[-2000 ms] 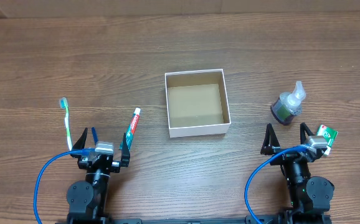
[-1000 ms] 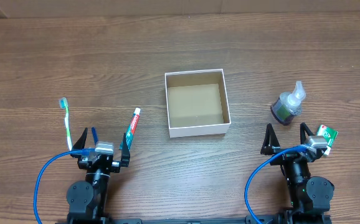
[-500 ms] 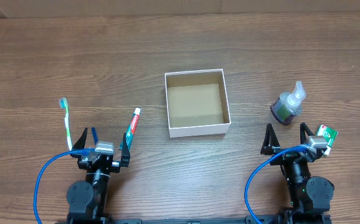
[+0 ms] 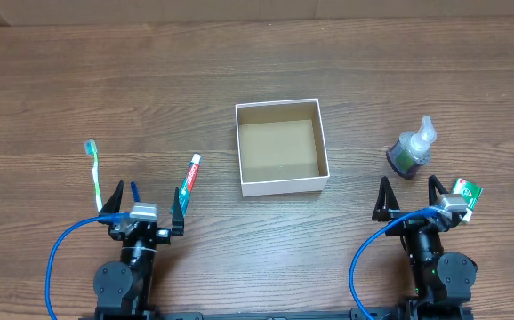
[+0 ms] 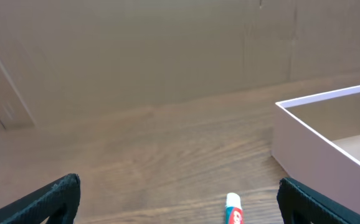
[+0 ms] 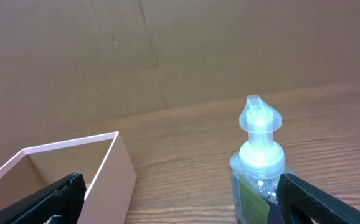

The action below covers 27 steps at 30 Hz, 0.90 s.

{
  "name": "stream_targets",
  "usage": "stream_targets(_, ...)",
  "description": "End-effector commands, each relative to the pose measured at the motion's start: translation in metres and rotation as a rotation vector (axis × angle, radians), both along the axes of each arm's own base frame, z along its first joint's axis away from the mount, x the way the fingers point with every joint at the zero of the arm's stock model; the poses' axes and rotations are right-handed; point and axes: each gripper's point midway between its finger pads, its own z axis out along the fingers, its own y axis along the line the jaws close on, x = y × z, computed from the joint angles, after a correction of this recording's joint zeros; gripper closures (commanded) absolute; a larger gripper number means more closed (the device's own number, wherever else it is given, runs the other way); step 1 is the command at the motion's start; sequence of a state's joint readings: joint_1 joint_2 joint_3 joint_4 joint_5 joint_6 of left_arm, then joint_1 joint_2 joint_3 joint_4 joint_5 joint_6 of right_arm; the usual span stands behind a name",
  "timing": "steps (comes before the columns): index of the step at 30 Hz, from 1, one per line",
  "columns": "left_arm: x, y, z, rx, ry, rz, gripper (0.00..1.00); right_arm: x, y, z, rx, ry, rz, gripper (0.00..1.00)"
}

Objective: Pack container

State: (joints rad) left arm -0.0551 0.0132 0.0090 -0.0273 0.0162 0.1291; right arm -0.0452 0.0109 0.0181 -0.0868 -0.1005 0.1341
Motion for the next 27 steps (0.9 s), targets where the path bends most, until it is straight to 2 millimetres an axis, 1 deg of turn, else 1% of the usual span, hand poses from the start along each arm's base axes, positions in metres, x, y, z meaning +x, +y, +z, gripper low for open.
stream_targets(1,-0.006,-0.002,0.021,-0.111,0.002,-0.011,0.00,-0.003,0.000,0.010,-0.004,0.001,0.004,0.00)
stream_targets(4,-0.014,-0.002,0.043,-0.110,0.020,-0.010,0.00,-0.007,0.001,0.021,-0.003,0.019,0.003,0.00)
stream_targets(7,-0.021,-0.002,0.067,-0.122,0.045,-0.008,0.00,-0.011,0.001,0.036,-0.001,0.051,0.004,0.00)
stream_targets(8,-0.022,-0.001,0.077,-0.136,0.061,-0.007,0.00,-0.013,0.001,0.044,0.000,0.065,0.004,0.00)
stream_targets(10,-0.023,-0.001,0.095,-0.159,0.105,-0.001,0.00,-0.014,0.002,0.059,0.023,0.097,0.007,0.00)
stream_targets(13,-0.020,-0.002,0.114,-0.168,0.191,0.007,0.00,-0.012,0.005,0.077,0.034,0.176,0.027,0.00)
stream_targets(16,-0.016,-0.002,0.126,-0.161,0.314,0.018,0.00,-0.004,0.005,0.089,0.039,0.299,0.025,0.00)
stream_targets(19,-0.016,-0.002,0.130,-0.149,0.478,0.033,0.00,0.007,0.004,0.093,0.016,0.470,0.032,0.00)
stream_targets(22,-0.015,-0.002,0.128,-0.140,0.612,0.044,0.00,0.016,0.004,0.091,-0.032,0.644,0.054,0.00)
stream_targets(24,-0.013,-0.002,0.124,-0.136,0.672,0.049,0.00,0.026,0.003,0.085,-0.043,0.742,0.065,0.00)
stream_targets(26,-0.010,-0.004,0.115,-0.137,0.717,0.045,0.00,0.038,0.005,0.078,-0.033,0.801,0.079,0.00)
stream_targets(27,-0.009,-0.006,0.112,-0.139,0.736,0.038,0.00,0.042,0.012,0.072,-0.012,0.834,0.119,0.00)
